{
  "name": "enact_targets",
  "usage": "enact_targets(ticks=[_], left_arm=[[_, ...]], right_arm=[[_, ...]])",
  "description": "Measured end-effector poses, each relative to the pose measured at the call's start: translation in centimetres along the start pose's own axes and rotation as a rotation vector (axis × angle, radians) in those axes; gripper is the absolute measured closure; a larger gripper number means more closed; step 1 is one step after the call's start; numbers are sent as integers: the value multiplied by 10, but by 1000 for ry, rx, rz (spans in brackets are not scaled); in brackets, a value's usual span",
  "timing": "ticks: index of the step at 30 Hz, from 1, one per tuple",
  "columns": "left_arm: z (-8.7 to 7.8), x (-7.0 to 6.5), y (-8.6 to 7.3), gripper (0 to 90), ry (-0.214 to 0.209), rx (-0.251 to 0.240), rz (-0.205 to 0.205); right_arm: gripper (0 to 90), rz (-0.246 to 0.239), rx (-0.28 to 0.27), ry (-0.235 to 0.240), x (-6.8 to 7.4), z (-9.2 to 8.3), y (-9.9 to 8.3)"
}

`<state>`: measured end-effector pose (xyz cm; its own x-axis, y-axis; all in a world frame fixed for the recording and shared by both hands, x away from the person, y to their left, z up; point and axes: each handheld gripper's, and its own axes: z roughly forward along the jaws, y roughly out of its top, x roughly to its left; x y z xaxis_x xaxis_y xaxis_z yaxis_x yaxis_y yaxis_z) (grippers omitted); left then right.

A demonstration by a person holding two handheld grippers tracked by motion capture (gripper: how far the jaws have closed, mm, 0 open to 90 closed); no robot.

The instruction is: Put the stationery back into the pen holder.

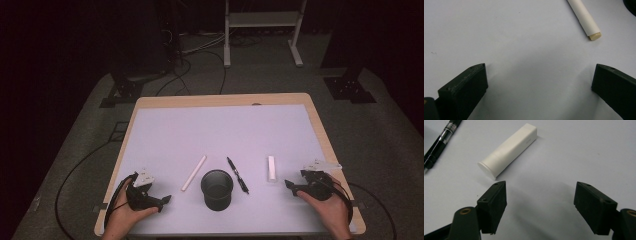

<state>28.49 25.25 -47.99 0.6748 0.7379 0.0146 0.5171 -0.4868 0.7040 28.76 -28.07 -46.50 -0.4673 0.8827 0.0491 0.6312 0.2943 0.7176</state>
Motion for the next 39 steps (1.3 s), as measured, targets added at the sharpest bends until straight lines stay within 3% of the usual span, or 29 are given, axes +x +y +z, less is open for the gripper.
enact_targets(ticks=[7,39], left_arm=[[0,0,0,0,0,-1,0],[0,0,0,0,-1,-2,-2]], right_arm=[[329,-8,-7,3,3,-1,12],[421,7,-10,36,11,16,58]])
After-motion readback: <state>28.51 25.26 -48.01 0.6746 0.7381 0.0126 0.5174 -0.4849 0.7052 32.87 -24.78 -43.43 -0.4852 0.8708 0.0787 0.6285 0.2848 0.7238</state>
